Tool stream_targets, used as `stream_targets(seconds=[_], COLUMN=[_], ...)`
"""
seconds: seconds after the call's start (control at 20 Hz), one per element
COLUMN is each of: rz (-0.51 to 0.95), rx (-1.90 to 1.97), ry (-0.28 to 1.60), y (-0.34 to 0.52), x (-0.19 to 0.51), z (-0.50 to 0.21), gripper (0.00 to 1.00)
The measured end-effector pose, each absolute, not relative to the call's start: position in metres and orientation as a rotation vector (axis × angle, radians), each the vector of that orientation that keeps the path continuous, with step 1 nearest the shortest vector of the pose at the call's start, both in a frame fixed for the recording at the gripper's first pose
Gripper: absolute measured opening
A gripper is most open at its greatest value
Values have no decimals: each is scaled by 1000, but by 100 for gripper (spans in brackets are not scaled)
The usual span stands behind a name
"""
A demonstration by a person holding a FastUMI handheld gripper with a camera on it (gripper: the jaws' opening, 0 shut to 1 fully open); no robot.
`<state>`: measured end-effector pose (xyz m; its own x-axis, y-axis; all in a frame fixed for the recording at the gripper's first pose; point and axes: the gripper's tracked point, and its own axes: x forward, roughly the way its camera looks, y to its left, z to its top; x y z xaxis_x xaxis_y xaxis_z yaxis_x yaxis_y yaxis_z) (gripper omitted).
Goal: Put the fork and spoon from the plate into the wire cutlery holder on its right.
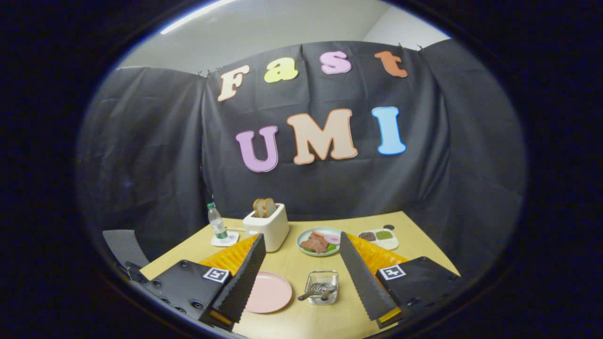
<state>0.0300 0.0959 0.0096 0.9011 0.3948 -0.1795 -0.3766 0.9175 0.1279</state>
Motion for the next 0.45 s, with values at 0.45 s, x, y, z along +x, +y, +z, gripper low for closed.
stream_targets(seconds=[0.45], rz=[401], rx=[138], ry=[111], y=[67], x=[8], z=[20], gripper=[99])
